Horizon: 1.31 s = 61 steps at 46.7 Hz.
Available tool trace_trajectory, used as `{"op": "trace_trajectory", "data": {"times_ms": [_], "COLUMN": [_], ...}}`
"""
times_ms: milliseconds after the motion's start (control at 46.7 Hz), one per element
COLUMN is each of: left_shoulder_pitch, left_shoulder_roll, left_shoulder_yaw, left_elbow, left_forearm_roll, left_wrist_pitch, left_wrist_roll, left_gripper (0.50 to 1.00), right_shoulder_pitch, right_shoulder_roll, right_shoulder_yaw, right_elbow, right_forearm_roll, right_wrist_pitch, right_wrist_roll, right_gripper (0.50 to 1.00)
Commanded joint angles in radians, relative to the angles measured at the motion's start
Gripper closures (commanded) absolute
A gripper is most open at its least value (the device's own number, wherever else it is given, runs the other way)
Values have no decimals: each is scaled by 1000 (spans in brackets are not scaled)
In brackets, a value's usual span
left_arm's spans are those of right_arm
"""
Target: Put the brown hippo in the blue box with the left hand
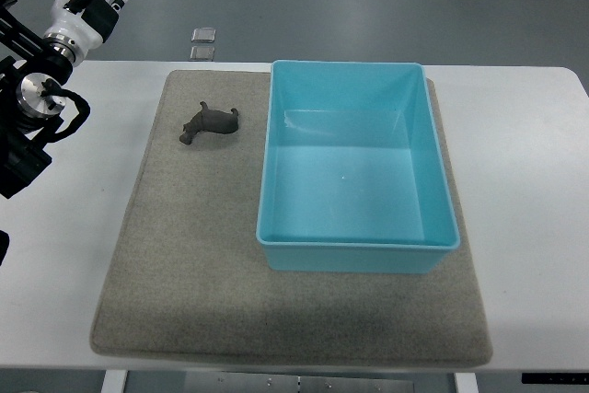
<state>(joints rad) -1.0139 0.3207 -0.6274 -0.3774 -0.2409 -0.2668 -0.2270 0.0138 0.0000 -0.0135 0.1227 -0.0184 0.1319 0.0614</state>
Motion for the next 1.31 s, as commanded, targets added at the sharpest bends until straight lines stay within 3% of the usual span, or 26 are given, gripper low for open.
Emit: {"op": "trace_trajectory", "data": {"times_ms": [0,621,942,1284], "left_shoulder_pitch": [0,-6,5,3], "left_shoulder_roll": [0,11,3,6], "left_shoulder_yaw": [-1,0,-2,3], "left_elbow": [0,0,2,0], "left_forearm_roll": [0,2,-1,5], "left_wrist_pitch": [0,-15,-114,-138], "left_wrist_roll": [2,2,-6,-14], "left_gripper": [504,504,504,504], "right_shoulder_pitch": [0,0,0,0], "right_shoulder_roll": [0,0,0,0], "right_shoulder_yaw": [0,0,0,1], "right_elbow": [0,0,0,0], "right_forearm_roll": [0,0,0,0], "right_wrist_pitch": [0,0,0,0], "right_wrist_roll": [0,0,0,0], "right_gripper": [564,564,564,564]}}
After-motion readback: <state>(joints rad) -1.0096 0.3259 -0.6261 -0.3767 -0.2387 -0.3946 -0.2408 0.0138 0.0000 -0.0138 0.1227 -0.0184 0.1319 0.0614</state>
